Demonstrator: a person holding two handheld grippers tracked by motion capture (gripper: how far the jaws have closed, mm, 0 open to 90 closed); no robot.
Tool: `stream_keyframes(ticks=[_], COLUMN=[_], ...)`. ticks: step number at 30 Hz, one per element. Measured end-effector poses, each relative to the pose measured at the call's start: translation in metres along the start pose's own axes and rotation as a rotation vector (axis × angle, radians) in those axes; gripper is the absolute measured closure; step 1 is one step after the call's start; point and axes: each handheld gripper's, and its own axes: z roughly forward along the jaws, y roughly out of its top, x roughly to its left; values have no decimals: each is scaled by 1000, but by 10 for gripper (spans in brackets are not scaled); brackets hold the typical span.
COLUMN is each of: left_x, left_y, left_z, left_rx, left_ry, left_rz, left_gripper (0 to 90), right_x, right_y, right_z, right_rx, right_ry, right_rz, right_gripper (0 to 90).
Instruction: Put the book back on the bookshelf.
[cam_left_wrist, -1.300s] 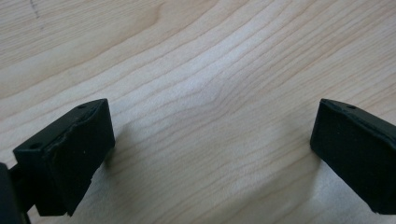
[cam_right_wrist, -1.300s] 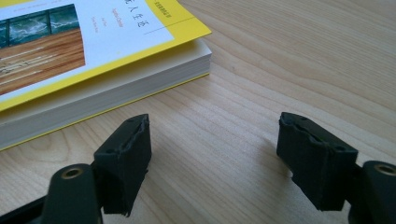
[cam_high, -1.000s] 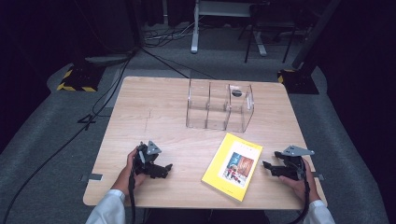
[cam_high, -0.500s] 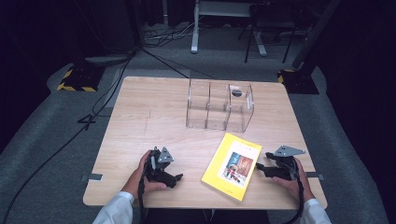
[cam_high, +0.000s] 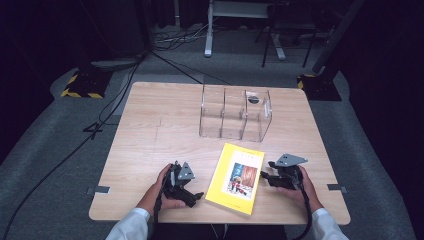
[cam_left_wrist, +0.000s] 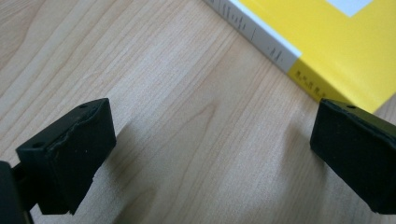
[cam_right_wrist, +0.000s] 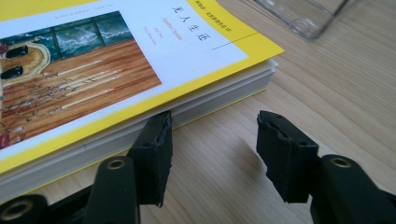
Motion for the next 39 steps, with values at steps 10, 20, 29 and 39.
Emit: stream_keyframes(ticks=[10, 20, 29, 39], left_x=[-3, -5, -6, -6], left_y=[-4, -5, -4, -4], left_z=[-3, -4, -3, -3], left_rx=[-4, -4, -3, -4], left_ry=[4, 8, 0, 1], left_rz=[-8, -13, -3, -2], left_gripper=[8, 7, 8, 8], right_x=[19, 37, 43, 42], right_y=[0, 15, 23, 11], right_z=[-11, -17, -8, -11], right_rx=[99, 236, 256, 97], right_ry=[207, 270, 304, 325], right_rz=[-117, -226, -269, -182], right_gripper=[350, 552, 438, 515])
